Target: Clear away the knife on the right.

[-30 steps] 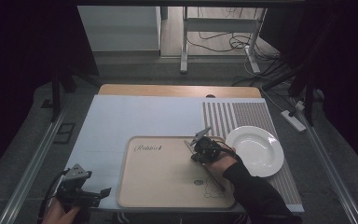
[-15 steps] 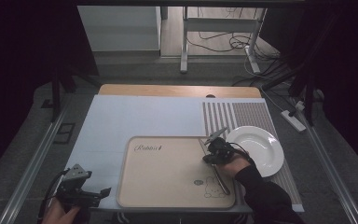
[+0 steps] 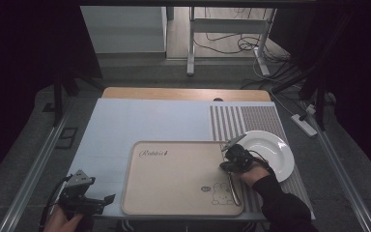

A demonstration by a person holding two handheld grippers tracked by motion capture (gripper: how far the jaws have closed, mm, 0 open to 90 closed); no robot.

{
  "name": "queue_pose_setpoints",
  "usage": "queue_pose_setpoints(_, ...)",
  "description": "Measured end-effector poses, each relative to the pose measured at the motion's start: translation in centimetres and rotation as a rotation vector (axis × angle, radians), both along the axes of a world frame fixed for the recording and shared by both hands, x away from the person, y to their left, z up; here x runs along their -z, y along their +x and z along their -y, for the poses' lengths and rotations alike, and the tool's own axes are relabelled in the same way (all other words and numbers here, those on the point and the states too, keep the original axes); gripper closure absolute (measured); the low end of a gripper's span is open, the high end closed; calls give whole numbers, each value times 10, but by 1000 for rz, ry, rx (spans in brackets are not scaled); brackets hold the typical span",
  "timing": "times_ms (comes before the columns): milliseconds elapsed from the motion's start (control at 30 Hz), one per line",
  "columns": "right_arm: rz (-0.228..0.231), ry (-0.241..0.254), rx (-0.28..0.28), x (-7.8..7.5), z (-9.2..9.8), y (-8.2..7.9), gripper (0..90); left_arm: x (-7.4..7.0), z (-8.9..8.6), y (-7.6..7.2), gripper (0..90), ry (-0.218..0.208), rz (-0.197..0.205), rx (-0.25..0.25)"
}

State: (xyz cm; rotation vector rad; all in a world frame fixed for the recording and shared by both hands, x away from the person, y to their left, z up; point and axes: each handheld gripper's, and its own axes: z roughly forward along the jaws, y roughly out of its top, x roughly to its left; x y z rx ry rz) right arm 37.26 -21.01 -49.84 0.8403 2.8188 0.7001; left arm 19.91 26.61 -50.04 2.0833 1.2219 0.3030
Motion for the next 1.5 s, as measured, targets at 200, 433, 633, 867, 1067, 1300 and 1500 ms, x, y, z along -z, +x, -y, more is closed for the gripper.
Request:
queue_pose_setpoints(200, 6, 1, 27, 0, 11, -2, 900, 0, 0, 0, 19, -3, 0, 1)
queue_pose_setpoints(433, 6, 3, 30, 0, 12, -4, 892, 0, 0, 0, 18, -2, 0, 1)
queue_pose_setpoints(633, -18, 37, 61, -3, 11, -3, 841, 0, 0, 0, 18, -3, -1, 1)
queue_pose_setpoints(867, -1, 81, 60, -9, 5, -7, 717, 0, -1, 0, 18, -15, -4, -2)
queue_pose_setpoints(1067, 24, 131, 84, -16, 5, -10, 634, 0, -1, 0, 21, -17, -1, 8)
queue_pose_setpoints(1300, 41, 165, 103, -22, 8, -14, 502, 0, -3, 0, 22, -32, 3, 6)
queue_pose_setpoints(1500, 44, 193, 143, -25, 12, -18, 376, -1, -4, 0, 20, -40, 5, 1)
